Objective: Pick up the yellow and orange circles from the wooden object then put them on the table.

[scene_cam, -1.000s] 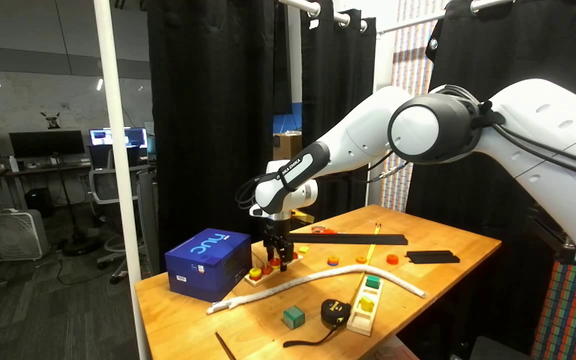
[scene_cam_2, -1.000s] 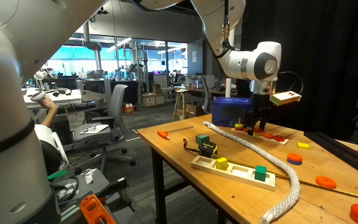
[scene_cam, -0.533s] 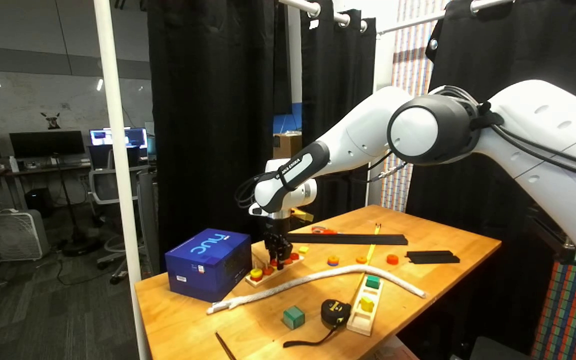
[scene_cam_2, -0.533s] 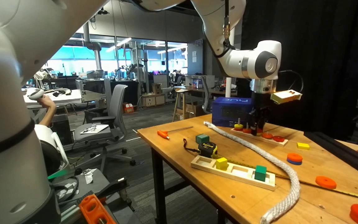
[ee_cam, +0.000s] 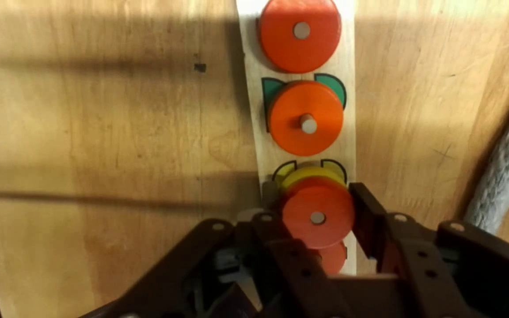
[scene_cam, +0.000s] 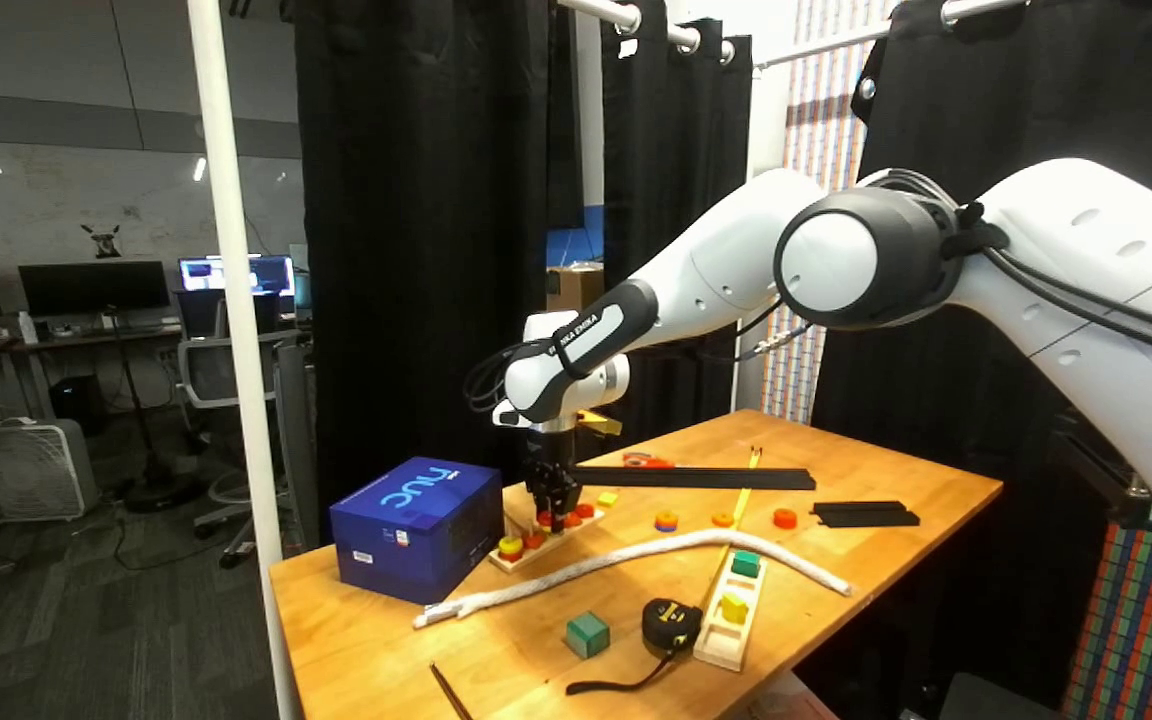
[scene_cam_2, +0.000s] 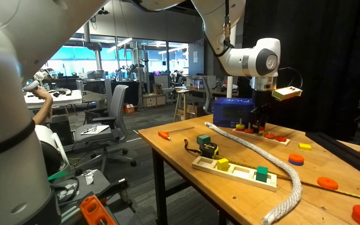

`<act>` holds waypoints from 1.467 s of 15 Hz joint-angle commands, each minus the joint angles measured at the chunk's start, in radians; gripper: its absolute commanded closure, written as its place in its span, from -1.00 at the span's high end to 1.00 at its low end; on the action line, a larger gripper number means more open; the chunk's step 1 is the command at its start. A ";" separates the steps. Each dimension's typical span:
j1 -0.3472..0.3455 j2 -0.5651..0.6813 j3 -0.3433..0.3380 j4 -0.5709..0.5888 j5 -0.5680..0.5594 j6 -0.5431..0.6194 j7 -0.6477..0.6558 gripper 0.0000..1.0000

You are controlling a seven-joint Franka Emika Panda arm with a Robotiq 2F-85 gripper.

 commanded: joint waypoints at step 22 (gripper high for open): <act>-0.097 -0.267 -0.028 -0.176 0.016 -0.169 0.134 -0.48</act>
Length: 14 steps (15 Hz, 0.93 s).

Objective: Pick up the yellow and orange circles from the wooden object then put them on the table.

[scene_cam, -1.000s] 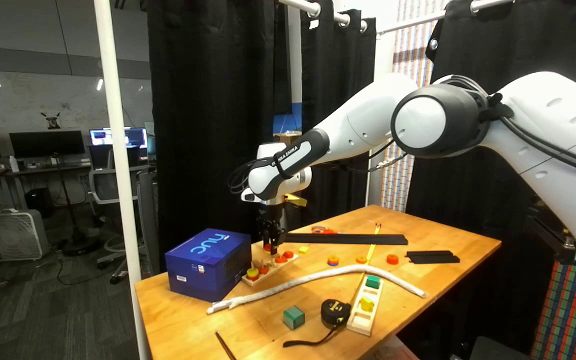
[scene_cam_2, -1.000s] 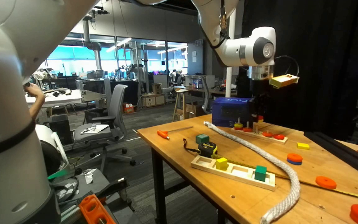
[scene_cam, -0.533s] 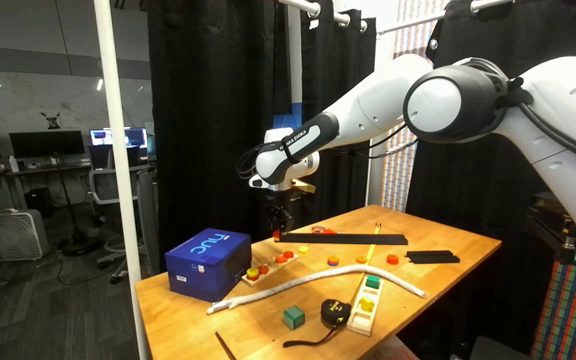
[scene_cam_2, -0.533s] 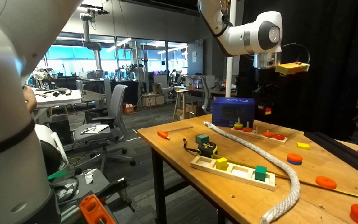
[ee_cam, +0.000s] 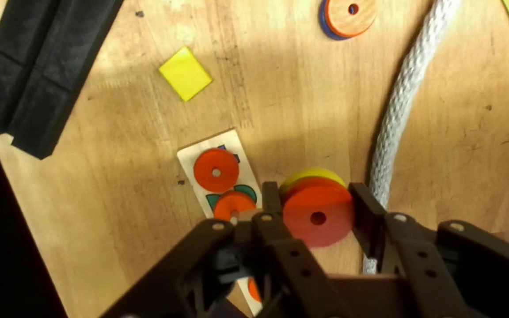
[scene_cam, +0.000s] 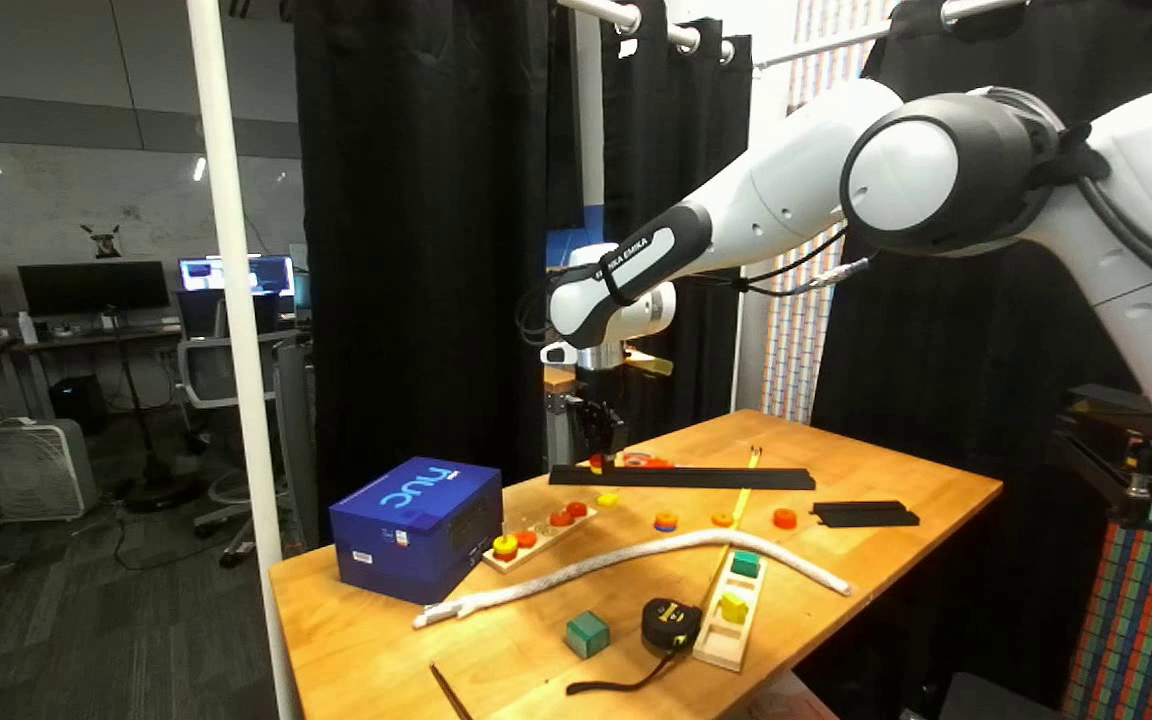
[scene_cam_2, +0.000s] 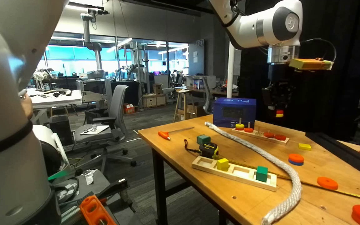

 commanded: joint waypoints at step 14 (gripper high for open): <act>-0.076 -0.049 0.015 -0.191 0.178 -0.016 -0.006 -0.48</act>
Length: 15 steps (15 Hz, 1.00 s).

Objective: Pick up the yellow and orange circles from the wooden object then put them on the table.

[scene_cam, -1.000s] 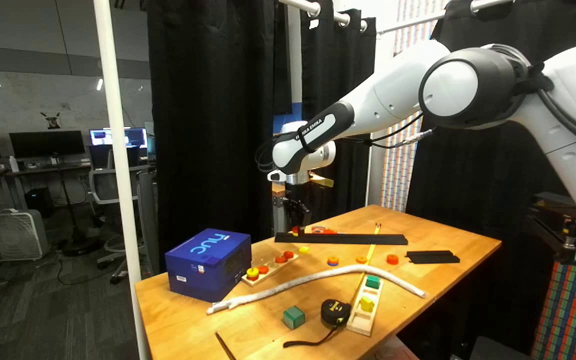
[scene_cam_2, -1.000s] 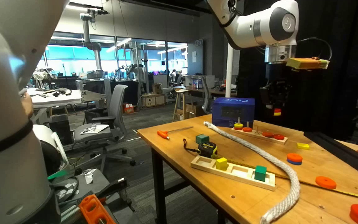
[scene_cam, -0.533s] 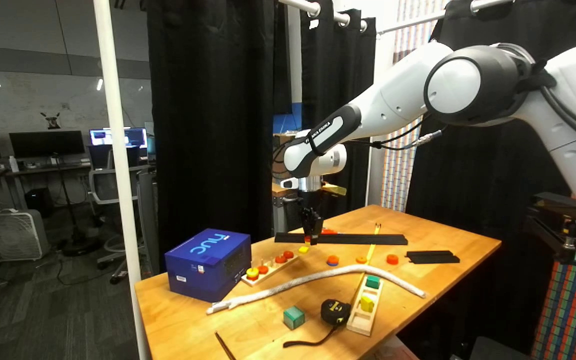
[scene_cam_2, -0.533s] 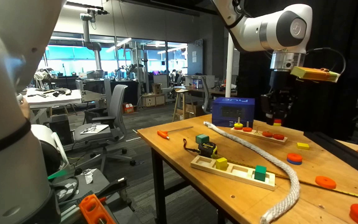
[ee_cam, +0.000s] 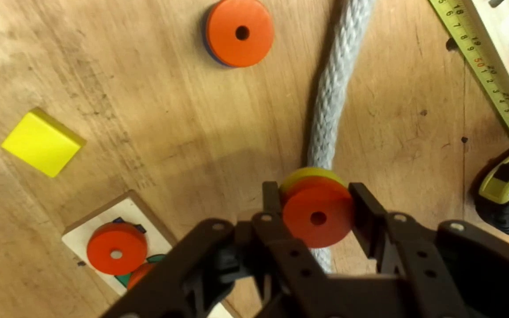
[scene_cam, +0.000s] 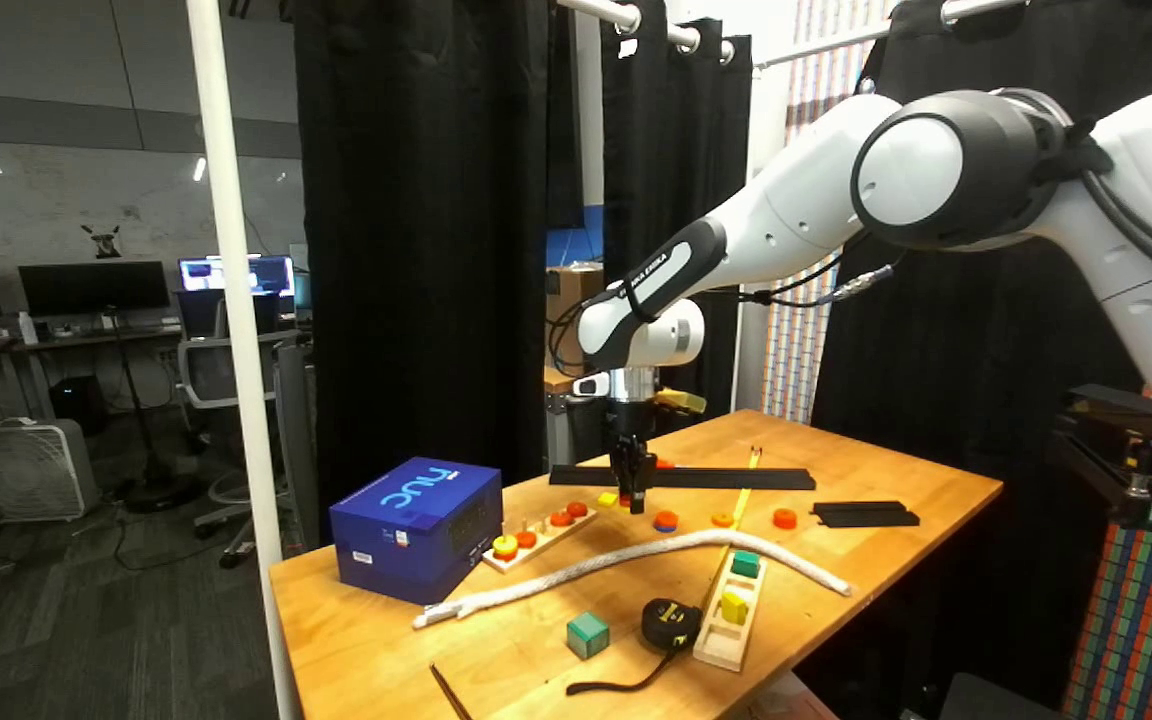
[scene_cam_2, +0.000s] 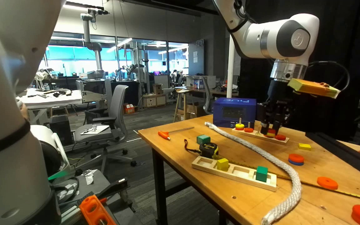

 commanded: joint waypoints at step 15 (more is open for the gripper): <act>-0.039 -0.044 0.011 -0.154 0.095 0.035 -0.035 -0.48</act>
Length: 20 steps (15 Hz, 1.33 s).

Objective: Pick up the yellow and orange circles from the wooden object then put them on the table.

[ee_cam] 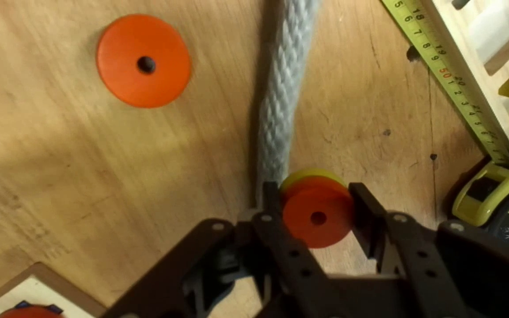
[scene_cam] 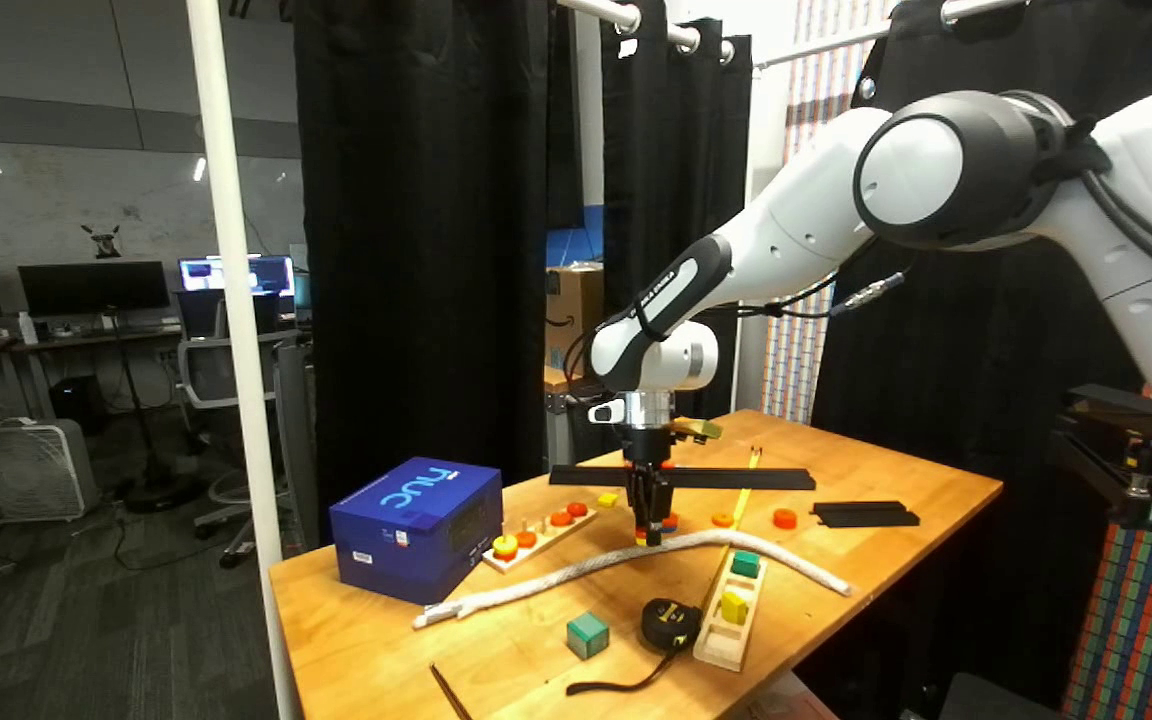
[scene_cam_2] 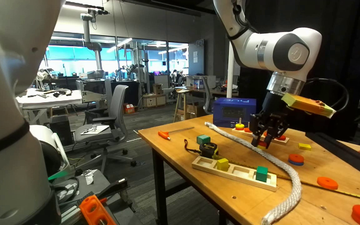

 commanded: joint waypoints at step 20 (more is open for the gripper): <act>-0.002 -0.170 0.001 -0.180 0.051 0.037 0.007 1.00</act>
